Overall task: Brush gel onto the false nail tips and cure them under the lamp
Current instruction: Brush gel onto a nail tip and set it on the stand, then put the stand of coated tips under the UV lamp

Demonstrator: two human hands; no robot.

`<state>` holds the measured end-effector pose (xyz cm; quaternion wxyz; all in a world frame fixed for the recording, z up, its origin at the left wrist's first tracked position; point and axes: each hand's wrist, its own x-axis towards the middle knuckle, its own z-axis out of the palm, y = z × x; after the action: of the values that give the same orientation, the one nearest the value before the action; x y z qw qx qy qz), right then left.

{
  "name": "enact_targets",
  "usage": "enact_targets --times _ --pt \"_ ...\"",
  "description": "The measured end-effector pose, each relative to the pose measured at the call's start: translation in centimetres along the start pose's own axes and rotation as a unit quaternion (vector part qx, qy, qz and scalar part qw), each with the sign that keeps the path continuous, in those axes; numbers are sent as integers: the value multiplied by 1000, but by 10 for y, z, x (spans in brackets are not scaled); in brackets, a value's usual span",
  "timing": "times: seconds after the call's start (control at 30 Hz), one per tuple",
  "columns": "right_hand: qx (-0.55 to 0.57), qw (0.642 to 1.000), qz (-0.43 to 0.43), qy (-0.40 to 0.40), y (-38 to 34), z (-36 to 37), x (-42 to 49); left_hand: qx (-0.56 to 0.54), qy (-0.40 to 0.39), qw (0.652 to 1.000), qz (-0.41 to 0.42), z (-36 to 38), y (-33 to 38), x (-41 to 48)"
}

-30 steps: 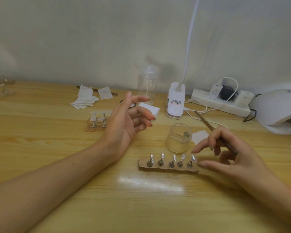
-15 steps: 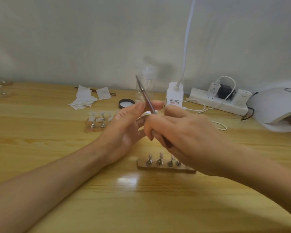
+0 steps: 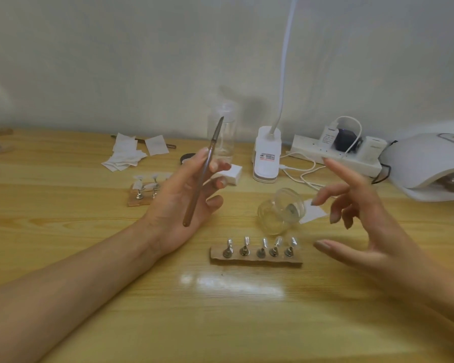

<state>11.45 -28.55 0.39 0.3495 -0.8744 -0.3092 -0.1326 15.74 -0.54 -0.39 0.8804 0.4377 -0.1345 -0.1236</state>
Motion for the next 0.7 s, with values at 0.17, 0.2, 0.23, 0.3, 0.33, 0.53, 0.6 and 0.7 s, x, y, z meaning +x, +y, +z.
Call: enact_targets --times 0.17,0.2,0.23,0.3,0.33,0.53,0.6,0.7 --pt "39 999 -2 -9 -2 7 14 20 7 1000 0 -1 -1 1" --pt "41 999 1 -13 -3 10 17 24 10 1000 2 -1 -1 1" --pt "41 999 4 -15 -3 12 21 29 12 1000 2 -1 -1 1" --pt "43 999 5 -14 -4 13 26 38 10 999 4 -3 -2 1" --pt "45 999 6 -13 -3 13 28 39 9 999 7 -3 -1 1" --pt "80 989 82 -92 4 6 8 69 5 998 6 -2 -3 1" --pt "78 987 80 -113 2 15 1 73 -1 997 8 -2 -4 1" --pt "72 991 59 -94 2 19 -6 62 -4 998 2 -7 -6 2"
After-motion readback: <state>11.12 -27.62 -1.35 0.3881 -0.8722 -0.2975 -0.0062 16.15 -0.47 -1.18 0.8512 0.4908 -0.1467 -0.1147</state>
